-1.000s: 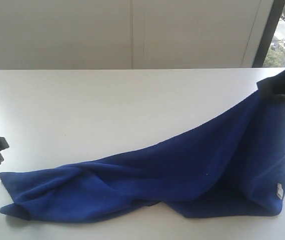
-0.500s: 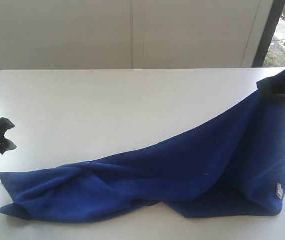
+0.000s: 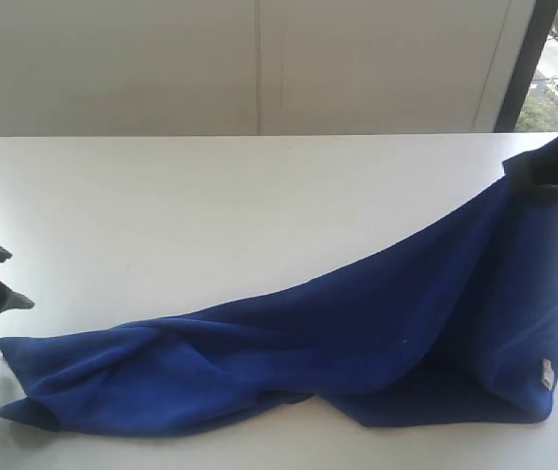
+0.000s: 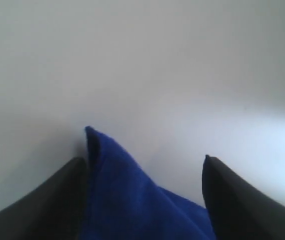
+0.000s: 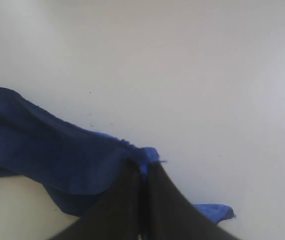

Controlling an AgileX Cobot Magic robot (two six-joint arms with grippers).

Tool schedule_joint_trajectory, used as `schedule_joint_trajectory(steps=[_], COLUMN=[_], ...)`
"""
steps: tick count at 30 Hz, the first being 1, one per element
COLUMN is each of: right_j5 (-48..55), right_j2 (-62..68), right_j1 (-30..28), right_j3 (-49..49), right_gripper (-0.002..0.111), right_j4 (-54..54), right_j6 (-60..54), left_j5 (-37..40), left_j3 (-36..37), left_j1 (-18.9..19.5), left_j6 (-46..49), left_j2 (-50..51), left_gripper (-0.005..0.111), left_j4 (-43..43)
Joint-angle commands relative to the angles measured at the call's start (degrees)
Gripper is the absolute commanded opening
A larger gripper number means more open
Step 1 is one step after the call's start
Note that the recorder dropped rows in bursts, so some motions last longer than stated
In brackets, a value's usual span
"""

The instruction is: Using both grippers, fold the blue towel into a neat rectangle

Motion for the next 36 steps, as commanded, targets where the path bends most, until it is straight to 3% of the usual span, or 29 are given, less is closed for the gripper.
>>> schedule_joint_trajectory(steps=[1, 18, 24, 35, 36], right_j5=[-0.92, -1.16, -1.52, -1.78, -1.78], right_j2=[-0.04, -0.16, -0.16, -0.16, -0.16], right_j1=[0.04, 0.04, 0.04, 0.04, 0.04], right_j3=[0.26, 0.36, 0.36, 0.36, 0.36], right_gripper=[0.0, 0.0, 0.0, 0.0, 0.0], right_j4=[0.12, 0.12, 0.29, 0.39, 0.39], right_j6=[-0.58, -0.7, -0.81, -0.81, -0.81], left_j5=[0.67, -0.49, -2.03, -2.39, -1.77], left_j3=[1.21, -2.25, -2.35, -2.35, -2.35], left_j1=[0.17, 0.17, 0.17, 0.17, 0.17], left_j6=[-0.34, 0.09, 0.09, 1.03, 1.45], left_j2=[2.52, 9.49, 11.94, 11.71, 11.57], left_gripper=[0.069, 0.066, 0.047, 0.0, 0.0], left_j4=[-1.16, -1.16, -1.16, -1.16, -1.16])
